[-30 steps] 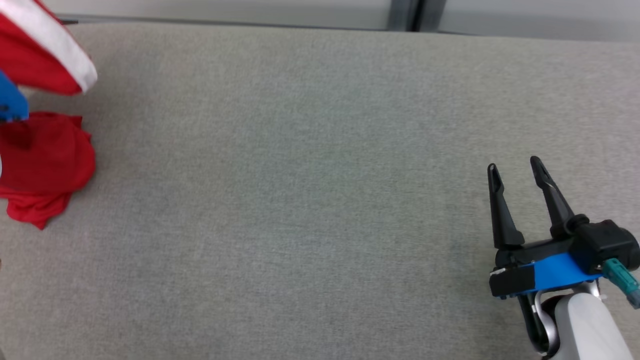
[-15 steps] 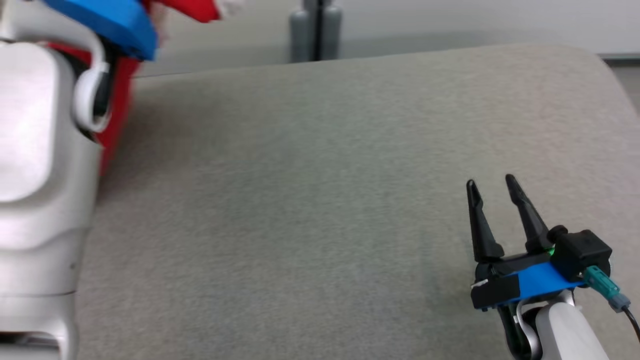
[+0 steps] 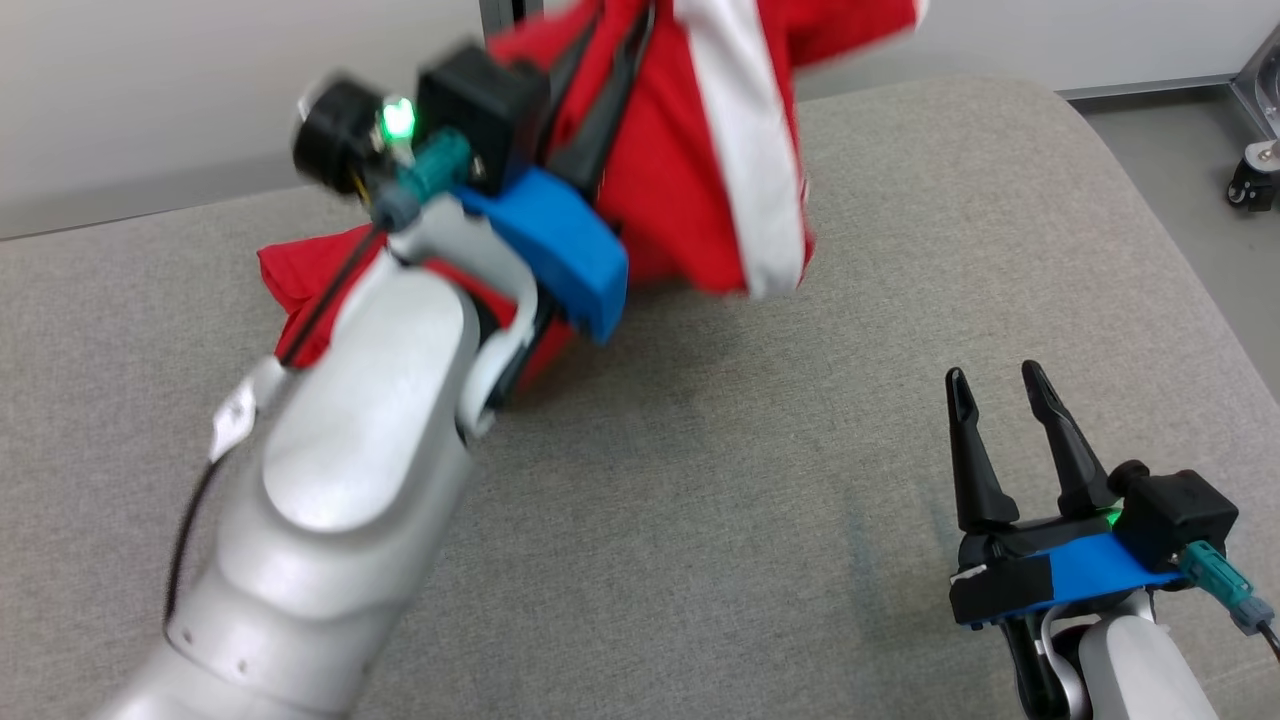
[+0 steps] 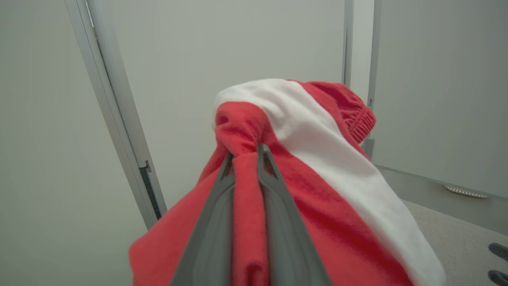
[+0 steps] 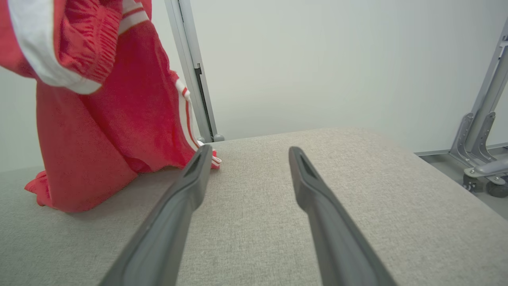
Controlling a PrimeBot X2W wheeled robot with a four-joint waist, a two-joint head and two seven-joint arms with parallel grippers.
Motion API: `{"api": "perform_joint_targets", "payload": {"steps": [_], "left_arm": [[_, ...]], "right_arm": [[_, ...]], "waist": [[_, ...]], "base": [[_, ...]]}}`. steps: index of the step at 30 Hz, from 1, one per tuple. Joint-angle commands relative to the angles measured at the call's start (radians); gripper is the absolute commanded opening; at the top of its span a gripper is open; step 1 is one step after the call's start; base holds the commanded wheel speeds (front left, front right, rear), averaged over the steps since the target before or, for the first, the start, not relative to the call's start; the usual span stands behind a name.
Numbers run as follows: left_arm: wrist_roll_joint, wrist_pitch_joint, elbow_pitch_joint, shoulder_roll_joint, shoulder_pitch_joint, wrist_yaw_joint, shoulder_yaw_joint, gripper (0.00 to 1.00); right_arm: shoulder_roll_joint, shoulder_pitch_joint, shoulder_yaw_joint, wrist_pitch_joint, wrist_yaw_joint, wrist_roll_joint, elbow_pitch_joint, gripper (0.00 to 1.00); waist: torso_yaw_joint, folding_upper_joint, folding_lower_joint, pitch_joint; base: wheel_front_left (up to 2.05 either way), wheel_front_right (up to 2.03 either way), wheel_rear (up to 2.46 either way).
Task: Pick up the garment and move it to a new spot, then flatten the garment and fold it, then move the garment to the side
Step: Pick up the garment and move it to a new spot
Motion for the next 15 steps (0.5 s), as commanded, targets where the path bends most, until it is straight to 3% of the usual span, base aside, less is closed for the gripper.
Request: {"api": "perform_joint_targets", "payload": {"steps": [1,14,15], "left_arm": [[-0.008,-0.008,0.020,-0.003,0.044,0.003,-0.007,0.00],[-0.053,-0.141,0.329,-0.034,0.312,0.045,-0.051,0.00],[-0.048,-0.151,0.352,-0.036,0.316,0.045,-0.059,0.27]], "right_arm": [[0.000,0.000,0.001,-0.004,0.000,0.001,-0.003,1.00],[0.000,-0.020,0.016,-0.004,0.000,0.017,0.018,1.00],[0.000,-0.021,0.016,-0.004,0.000,0.017,0.021,1.00]], "waist": [[0.001,0.0002,0.0000,0.002],[0.005,0.0002,0.0000,0.028],[0.005,0.0002,0.0000,0.028]], "base": [[0.00,0.00,0.00],[0.00,0.00,0.00],[0.00,0.00,0.00]]}}
